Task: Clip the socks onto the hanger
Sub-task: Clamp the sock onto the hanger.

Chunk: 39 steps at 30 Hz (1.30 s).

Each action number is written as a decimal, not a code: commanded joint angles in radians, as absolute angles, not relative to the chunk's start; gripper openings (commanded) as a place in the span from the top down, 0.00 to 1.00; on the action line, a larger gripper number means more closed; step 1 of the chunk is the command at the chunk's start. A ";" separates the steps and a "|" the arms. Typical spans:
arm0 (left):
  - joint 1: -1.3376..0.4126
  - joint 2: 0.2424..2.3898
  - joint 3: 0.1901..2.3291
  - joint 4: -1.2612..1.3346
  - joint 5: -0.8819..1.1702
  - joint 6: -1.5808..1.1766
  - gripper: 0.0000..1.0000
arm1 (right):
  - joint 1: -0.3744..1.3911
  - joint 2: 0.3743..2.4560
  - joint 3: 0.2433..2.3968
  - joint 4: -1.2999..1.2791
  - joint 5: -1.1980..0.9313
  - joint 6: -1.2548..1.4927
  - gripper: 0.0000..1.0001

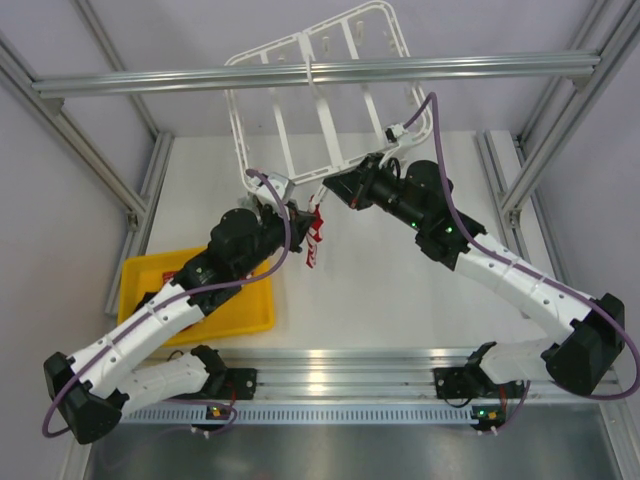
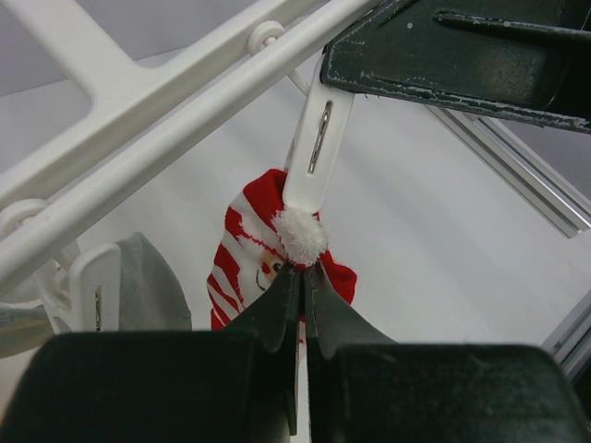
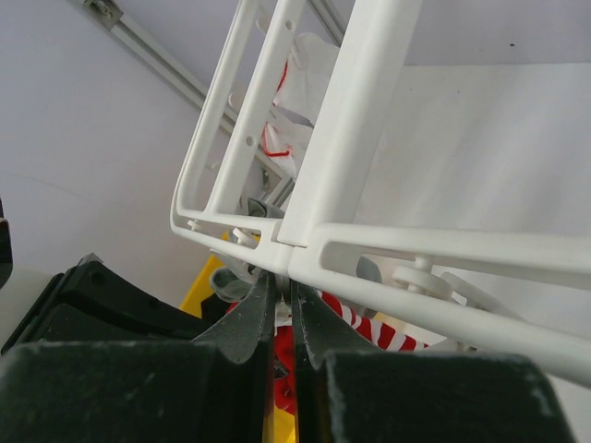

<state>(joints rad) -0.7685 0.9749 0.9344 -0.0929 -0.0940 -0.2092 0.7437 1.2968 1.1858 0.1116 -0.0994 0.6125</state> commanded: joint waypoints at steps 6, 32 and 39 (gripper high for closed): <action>-0.773 0.973 0.983 -0.009 -0.086 -0.230 1.00 | 0.761 1.296 1.200 0.156 -0.051 0.586 1.00; -0.772 0.960 1.011 0.014 -0.140 -0.241 1.00 | 0.796 1.292 1.204 0.161 -0.055 0.523 0.62; -0.772 0.962 1.014 0.006 -0.140 -0.226 1.00 | 0.798 1.269 1.201 0.172 -0.075 0.506 0.36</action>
